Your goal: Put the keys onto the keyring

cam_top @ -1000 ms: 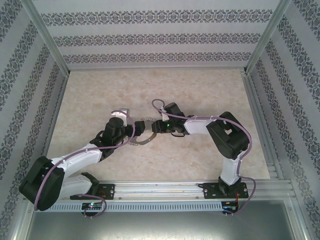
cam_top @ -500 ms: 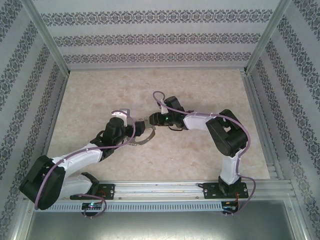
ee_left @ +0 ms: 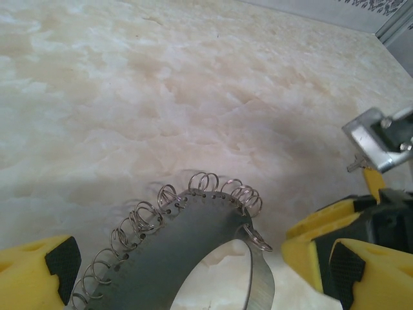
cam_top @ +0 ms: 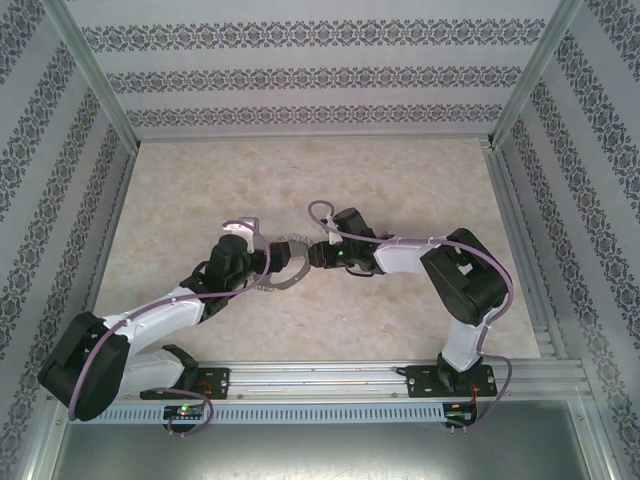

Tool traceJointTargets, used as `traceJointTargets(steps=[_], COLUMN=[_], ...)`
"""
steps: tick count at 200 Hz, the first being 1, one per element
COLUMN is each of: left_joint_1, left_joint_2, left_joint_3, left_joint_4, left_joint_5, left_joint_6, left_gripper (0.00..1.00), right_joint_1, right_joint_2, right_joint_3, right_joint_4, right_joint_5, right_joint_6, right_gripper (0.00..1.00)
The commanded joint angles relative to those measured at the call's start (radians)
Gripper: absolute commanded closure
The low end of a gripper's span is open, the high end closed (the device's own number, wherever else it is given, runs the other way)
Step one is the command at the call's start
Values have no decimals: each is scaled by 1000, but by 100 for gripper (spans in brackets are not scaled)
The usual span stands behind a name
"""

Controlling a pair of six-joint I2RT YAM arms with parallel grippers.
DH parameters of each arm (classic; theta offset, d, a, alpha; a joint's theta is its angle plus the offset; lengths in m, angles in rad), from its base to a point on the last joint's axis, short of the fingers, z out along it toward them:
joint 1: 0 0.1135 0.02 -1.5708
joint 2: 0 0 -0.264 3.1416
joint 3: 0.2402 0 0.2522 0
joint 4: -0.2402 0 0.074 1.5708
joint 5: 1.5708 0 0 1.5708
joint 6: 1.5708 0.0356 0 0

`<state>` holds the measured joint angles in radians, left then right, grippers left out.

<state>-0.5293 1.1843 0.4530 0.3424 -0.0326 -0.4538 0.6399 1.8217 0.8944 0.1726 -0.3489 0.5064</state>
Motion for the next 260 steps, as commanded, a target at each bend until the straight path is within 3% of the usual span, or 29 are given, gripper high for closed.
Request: traceJointTargets(steps=[1, 63, 155, 260], left_joint_1=[-9, -9, -9, -9], left_joint_2=[-28, -35, -35, -34], left_joint_3=[15, 16, 16, 13], left_joint_4=[-12, -16, -14, -10], left_joint_5=[3, 1, 0, 3], left_joint_6=[-9, -13, -15, -17], left_gripper=[0, 0, 0, 0], right_joint_1=[29, 55, 48, 26], right_joint_2=[-9, 36, 83, 93], right_joint_3=[-5, 54, 136, 188], right_joint_4=[-15, -65, -97, -124], right_joint_5=[47, 145, 157, 152], right_joint_6=[-77, -153, -183, -201], right_gripper=[65, 69, 78, 74])
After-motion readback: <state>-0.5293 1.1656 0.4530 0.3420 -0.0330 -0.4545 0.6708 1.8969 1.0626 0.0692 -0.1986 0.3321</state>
